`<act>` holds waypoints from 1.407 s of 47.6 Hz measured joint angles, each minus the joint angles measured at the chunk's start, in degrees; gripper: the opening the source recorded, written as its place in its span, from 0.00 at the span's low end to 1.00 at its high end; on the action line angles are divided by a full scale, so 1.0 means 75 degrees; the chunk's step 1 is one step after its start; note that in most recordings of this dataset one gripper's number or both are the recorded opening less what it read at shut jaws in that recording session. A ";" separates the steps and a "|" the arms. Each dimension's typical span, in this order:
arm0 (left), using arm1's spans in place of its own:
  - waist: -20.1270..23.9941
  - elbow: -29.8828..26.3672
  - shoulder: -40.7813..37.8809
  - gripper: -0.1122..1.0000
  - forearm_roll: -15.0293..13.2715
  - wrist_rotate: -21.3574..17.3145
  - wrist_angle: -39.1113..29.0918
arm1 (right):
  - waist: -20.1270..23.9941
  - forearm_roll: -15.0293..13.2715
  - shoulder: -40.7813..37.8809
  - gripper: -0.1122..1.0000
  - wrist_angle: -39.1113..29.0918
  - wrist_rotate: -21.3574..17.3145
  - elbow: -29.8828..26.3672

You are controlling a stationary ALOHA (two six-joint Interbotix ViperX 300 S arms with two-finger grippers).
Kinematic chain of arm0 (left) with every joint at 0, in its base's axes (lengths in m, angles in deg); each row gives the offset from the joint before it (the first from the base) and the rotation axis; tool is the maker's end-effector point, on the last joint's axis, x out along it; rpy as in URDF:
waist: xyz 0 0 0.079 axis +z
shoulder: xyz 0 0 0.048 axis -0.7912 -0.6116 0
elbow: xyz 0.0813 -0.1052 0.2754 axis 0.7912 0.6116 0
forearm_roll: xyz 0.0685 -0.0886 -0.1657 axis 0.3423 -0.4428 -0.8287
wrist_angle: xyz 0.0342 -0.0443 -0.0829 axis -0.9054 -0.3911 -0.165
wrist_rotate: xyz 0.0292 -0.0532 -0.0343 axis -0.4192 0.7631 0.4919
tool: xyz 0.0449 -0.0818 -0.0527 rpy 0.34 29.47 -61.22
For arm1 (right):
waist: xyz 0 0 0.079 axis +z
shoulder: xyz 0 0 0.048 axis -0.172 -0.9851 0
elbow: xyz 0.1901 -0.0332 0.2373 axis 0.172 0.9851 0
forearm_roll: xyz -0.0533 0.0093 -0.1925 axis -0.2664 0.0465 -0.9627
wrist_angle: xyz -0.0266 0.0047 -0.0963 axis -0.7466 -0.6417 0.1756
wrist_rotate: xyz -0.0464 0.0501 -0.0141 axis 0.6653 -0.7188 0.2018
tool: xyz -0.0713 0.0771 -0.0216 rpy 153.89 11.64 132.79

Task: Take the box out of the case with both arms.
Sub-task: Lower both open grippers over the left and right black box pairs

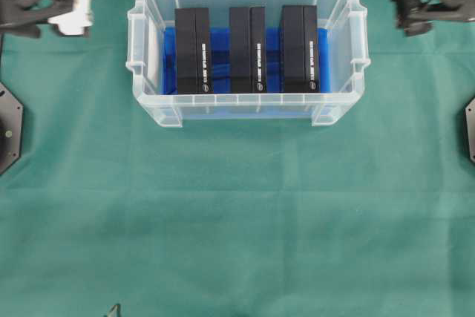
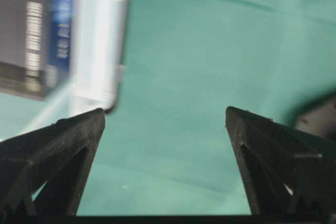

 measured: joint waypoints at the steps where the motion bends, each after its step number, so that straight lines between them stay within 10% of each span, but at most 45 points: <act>1: -0.0023 -0.0082 -0.0129 0.91 0.0000 0.0000 0.0000 | 0.0023 0.0000 -0.0094 0.96 0.0047 0.0000 -0.0059; 42: -0.0398 -0.3270 -0.3574 0.91 0.0141 -0.0469 0.0410 | 0.0492 0.0176 -0.2906 0.96 0.0809 0.0035 -0.2414; 67: -0.0434 -0.3469 -0.3727 0.91 0.0141 -0.0539 0.0375 | 0.0504 0.0176 -0.3059 0.96 0.0820 0.0035 -0.2473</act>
